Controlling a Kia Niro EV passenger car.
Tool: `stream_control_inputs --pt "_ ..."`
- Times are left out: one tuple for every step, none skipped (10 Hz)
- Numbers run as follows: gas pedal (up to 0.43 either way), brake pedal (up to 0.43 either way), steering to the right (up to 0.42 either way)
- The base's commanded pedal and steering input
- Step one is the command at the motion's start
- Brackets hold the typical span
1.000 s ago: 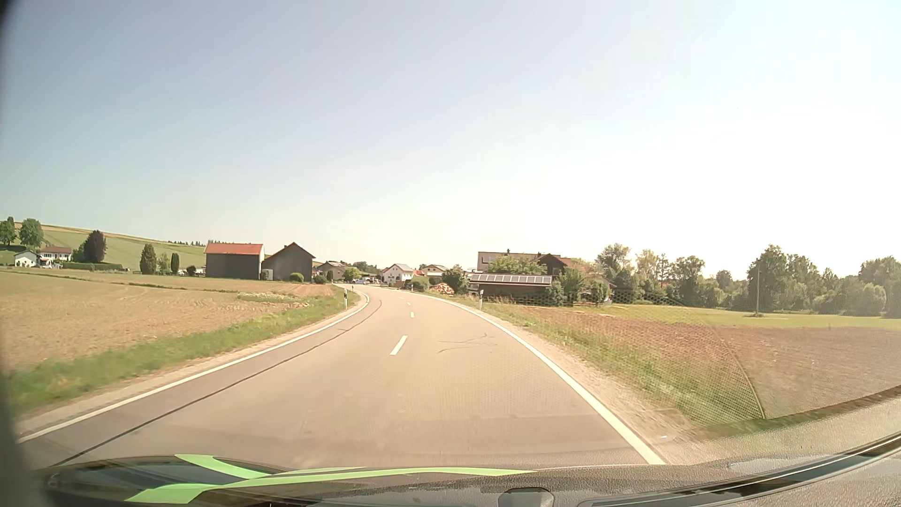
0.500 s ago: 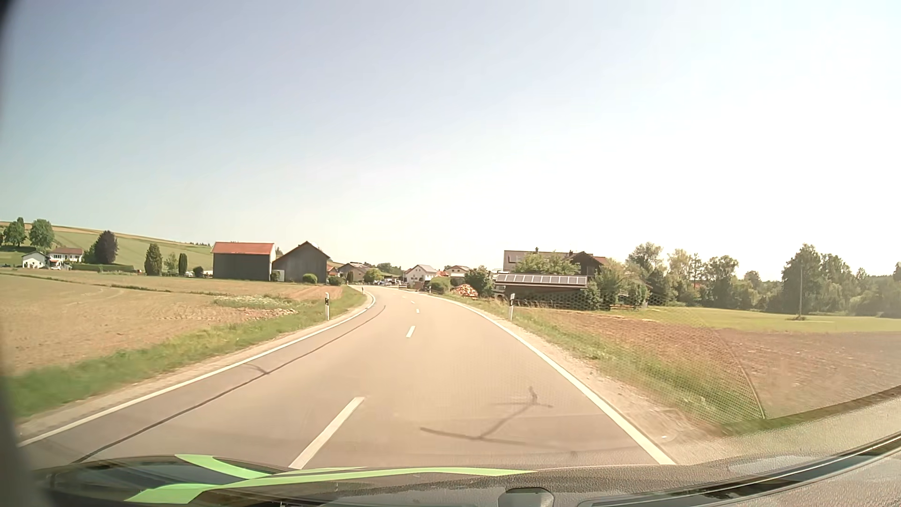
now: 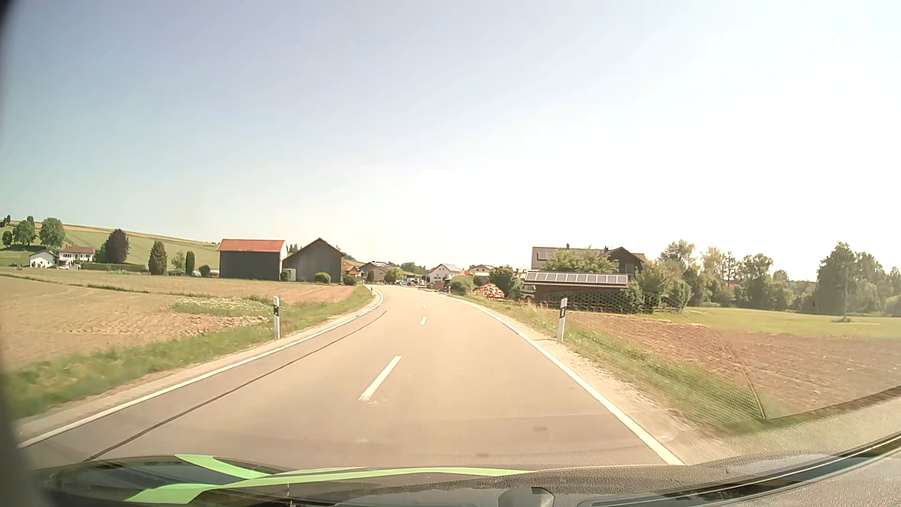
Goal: Follow the waypoints while adhering to traffic rules and regulations
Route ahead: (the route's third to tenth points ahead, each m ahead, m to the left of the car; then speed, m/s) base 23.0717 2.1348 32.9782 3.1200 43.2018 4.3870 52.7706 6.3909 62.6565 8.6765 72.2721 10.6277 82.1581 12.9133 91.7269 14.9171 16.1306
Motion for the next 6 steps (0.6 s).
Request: stream_control_inputs --pt "0.087 0.000 -0.024" --pt "0.087 0.000 -0.025" --pt "0.087 0.000 -0.024" --pt "0.079 0.000 -0.024" --pt "0.079 0.000 -0.023" --pt "0.079 0.000 -0.023"
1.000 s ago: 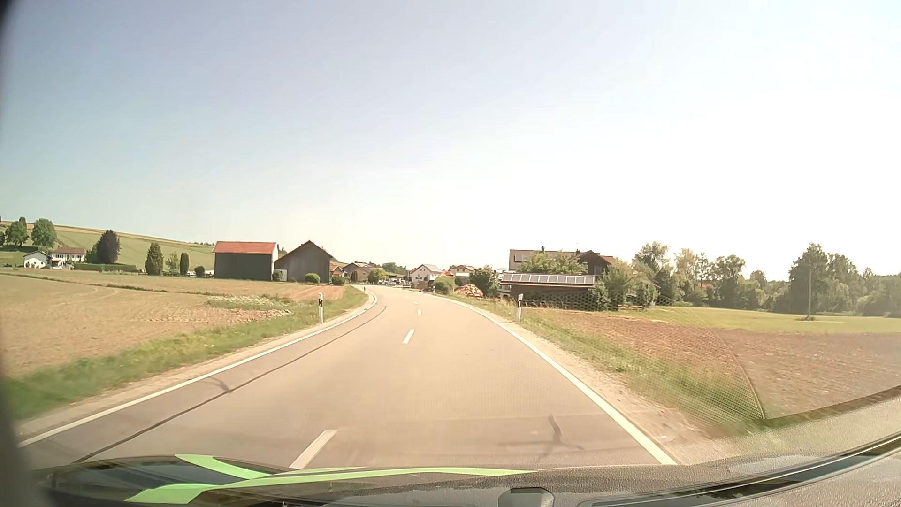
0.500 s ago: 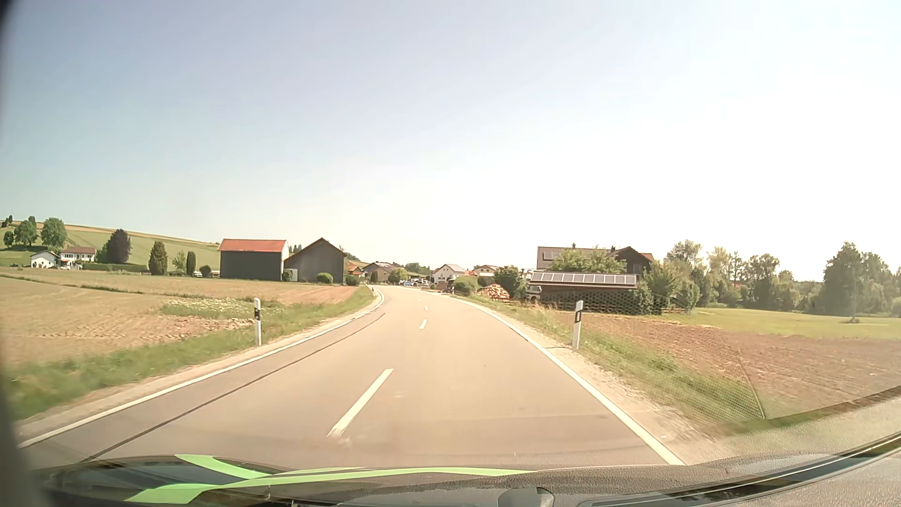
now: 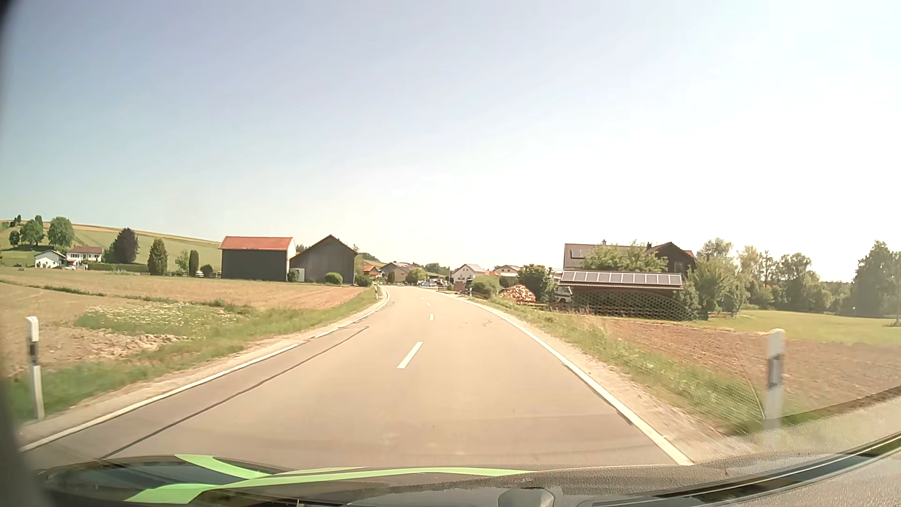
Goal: Follow the waypoints while adhering to traffic rules and regulations
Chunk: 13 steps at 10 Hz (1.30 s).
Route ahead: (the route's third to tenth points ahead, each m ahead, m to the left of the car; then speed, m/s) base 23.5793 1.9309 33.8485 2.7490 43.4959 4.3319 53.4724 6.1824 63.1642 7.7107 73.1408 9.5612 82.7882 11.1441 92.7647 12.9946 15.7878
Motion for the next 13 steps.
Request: stream_control_inputs --pt "0.087 0.000 -0.022" --pt "0.098 0.000 -0.021" --pt "0.098 0.000 -0.021" --pt "0.098 0.000 -0.021" --pt "0.098 0.000 -0.021" --pt "0.110 0.000 -0.021" --pt "0.138 0.000 -0.020" --pt "0.157 0.000 -0.020" --pt "0.177 0.000 -0.019" --pt "0.189 0.000 -0.018" --pt "0.189 0.000 -0.014" --pt "0.197 0.000 -0.011" --pt "0.197 0.000 -0.010"
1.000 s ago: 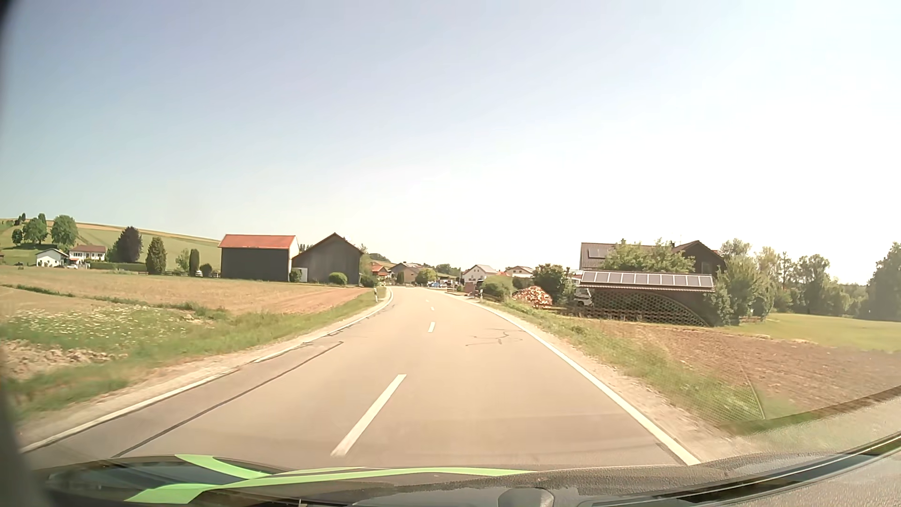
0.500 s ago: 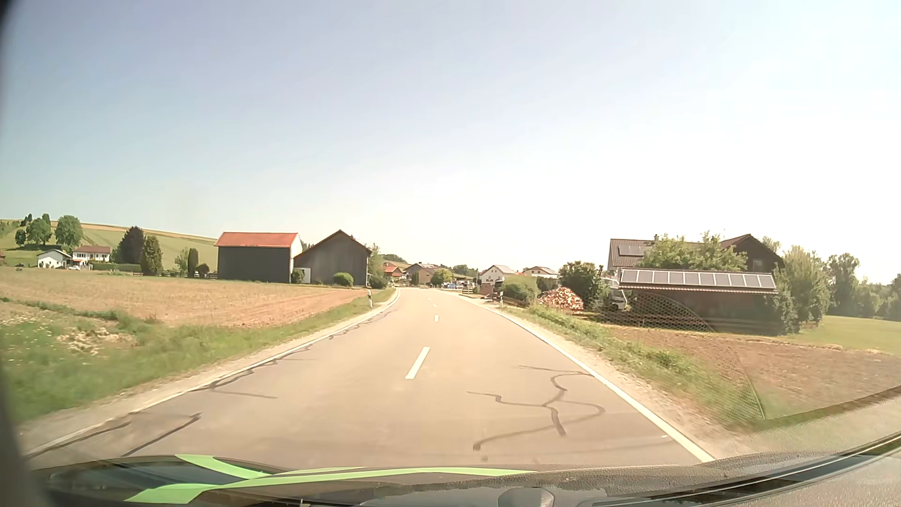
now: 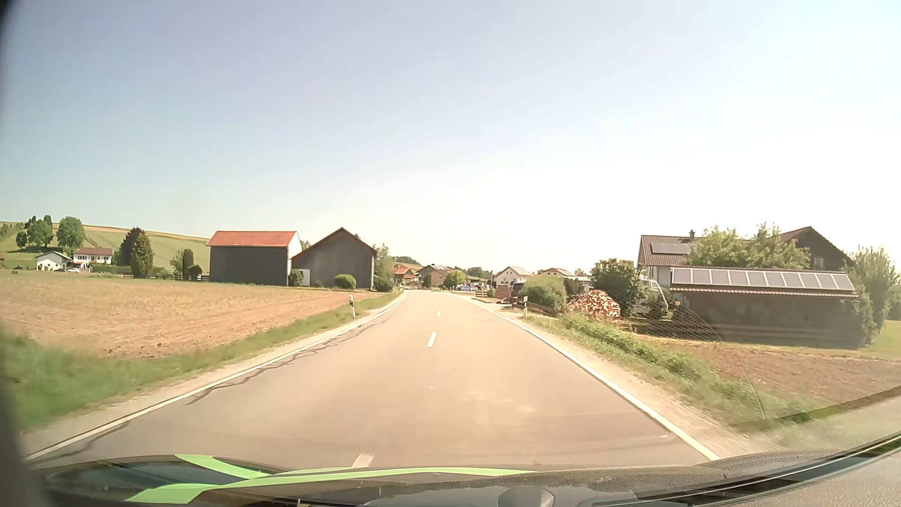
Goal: Follow the waypoints while adhering to traffic rules and regulations
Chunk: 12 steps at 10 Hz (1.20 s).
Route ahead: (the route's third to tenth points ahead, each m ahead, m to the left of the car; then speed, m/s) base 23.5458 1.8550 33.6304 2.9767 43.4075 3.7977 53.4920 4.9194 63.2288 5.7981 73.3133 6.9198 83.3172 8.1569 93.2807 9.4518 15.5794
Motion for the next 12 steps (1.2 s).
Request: stream_control_inputs --pt "0.197 0.000 -0.010" --pt "0.197 0.000 -0.010" --pt "0.197 0.000 -0.010" --pt "0.197 0.000 -0.011" --pt "0.189 0.000 -0.012" --pt "0.177 0.000 -0.014" --pt "0.177 0.000 -0.017" --pt "0.169 0.000 -0.018" --pt "0.169 0.000 -0.018" --pt "0.177 0.000 -0.018" --pt "0.177 0.000 -0.018" --pt "0.189 0.000 -0.016"
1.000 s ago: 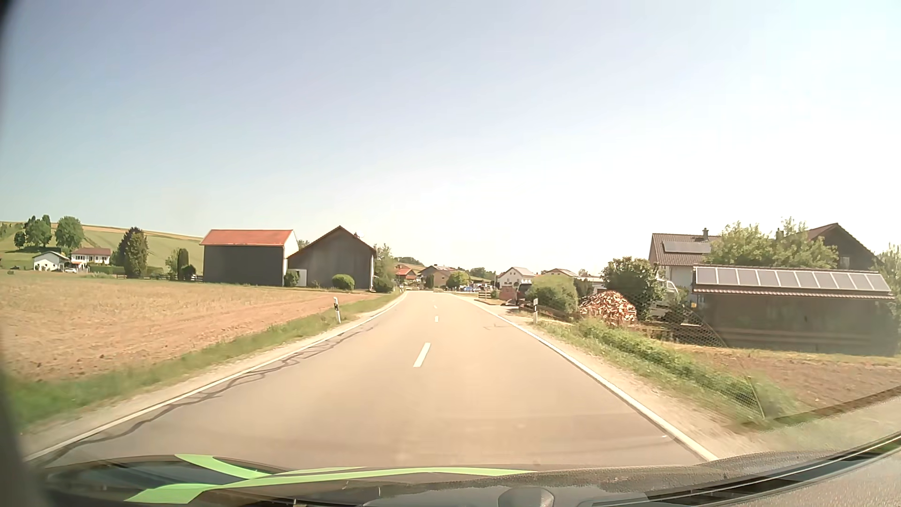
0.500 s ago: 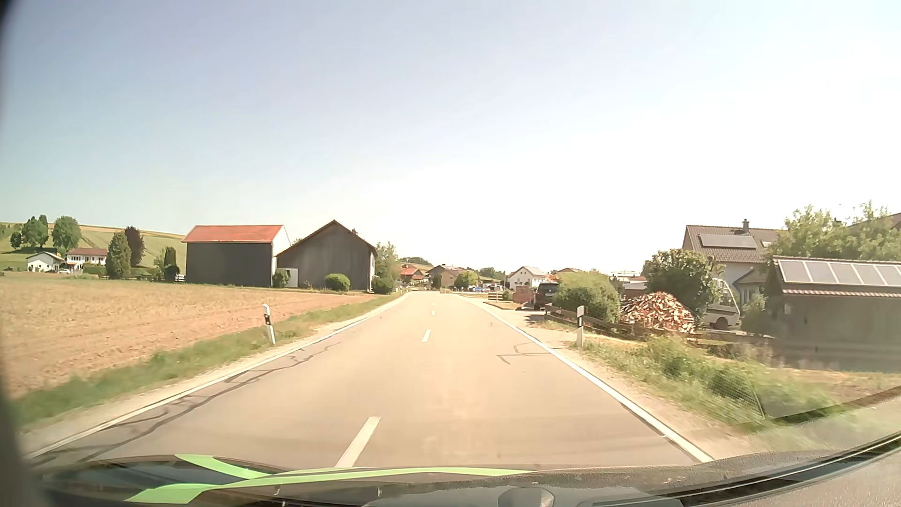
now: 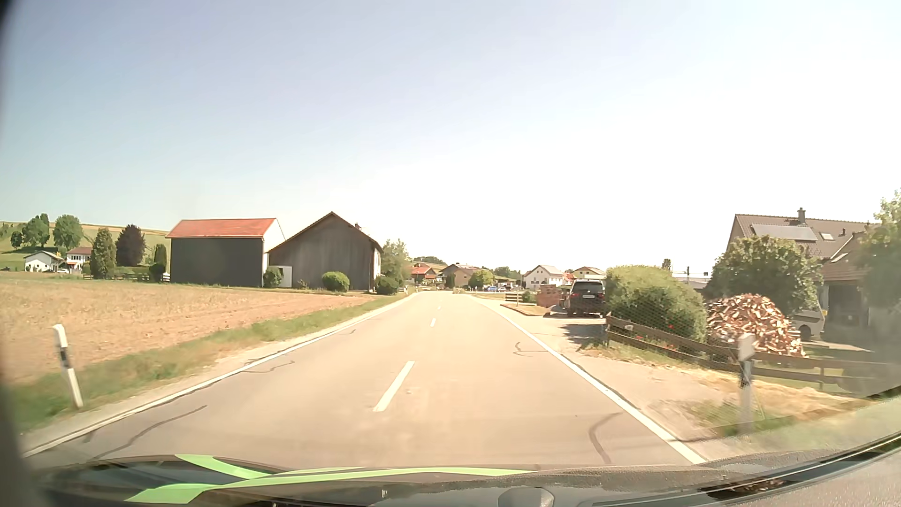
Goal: Follow the waypoints while adhering to traffic rules and regulations
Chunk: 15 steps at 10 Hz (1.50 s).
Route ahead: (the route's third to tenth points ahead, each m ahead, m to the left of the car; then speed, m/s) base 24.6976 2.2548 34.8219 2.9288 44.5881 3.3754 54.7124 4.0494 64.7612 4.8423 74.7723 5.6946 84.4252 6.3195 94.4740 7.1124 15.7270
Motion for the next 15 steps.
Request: stream_control_inputs --pt "0.197 0.000 -0.011" --pt "0.197 0.000 -0.009" --pt "0.209 0.000 -0.009" --pt "0.220 0.000 -0.009" --pt "0.220 0.000 -0.009" --pt "0.228 0.000 -0.009" --pt "0.228 0.000 -0.008" --pt "0.228 0.000 -0.008" --pt "0.220 0.000 -0.008" --pt "0.209 0.000 -0.008" --pt "0.197 0.000 -0.008" --pt "0.197 0.000 -0.009" --pt "0.197 0.000 -0.008" --pt "0.209 0.000 -0.009" --pt "0.209 0.000 -0.008"
